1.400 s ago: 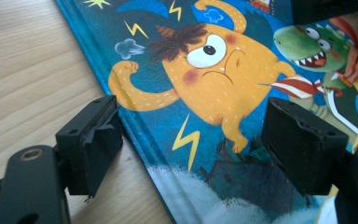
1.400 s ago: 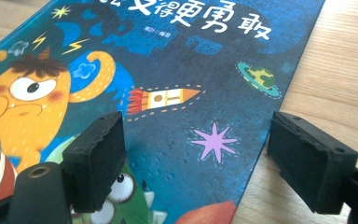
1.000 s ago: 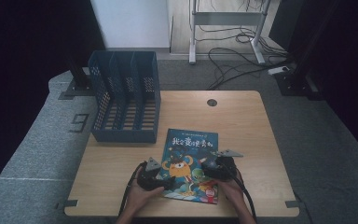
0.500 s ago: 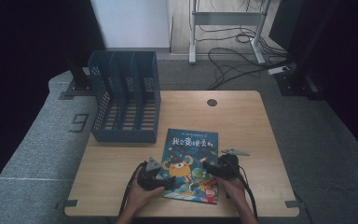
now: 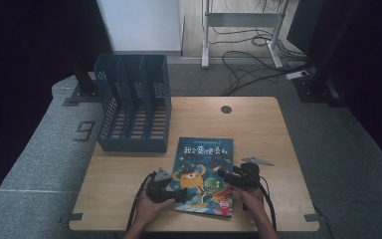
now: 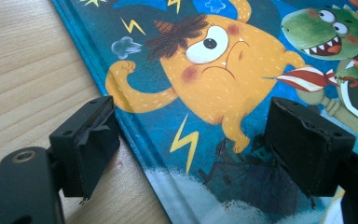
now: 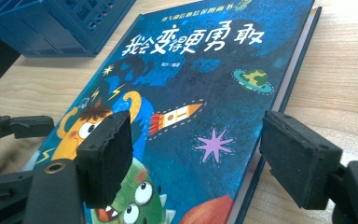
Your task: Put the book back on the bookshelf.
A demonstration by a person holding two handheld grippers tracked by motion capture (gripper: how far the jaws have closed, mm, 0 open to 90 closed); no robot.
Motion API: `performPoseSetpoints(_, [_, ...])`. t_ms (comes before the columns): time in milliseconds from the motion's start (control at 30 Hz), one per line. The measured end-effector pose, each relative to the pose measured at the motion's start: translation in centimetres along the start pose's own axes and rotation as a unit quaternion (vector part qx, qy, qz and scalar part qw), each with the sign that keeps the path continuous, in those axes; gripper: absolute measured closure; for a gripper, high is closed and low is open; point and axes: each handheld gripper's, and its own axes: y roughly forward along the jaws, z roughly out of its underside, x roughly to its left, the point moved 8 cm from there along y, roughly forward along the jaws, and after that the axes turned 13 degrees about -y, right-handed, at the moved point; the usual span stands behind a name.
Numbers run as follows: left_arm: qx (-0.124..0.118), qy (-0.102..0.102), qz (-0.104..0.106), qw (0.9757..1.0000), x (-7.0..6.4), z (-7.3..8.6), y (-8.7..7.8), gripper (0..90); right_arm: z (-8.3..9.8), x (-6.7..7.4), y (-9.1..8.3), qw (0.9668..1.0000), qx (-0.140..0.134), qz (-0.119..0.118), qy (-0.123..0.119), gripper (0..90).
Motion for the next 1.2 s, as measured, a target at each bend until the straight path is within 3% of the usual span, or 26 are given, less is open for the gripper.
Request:
performPoseSetpoints(500, [0.001,-0.004,0.004,1.0,0.08,-0.03,-0.04,15.7,-0.36,0.0,-0.52,0.999,-0.011,-0.031,0.03,24.9])
performPoseSetpoints(767, [-0.002,-0.01,0.007,0.9999,0.14,-0.07,-0.06,14.9,-0.53,-0.1,-0.79,0.9966,-0.02,-0.055,0.058,25.9])
performPoseSetpoints(1200, [-0.002,-0.009,-0.001,1.0,0.3,-0.08,-0.08,14.6,-0.14,-0.11,-0.6,0.9939,-0.006,-0.069,0.086,26.4])
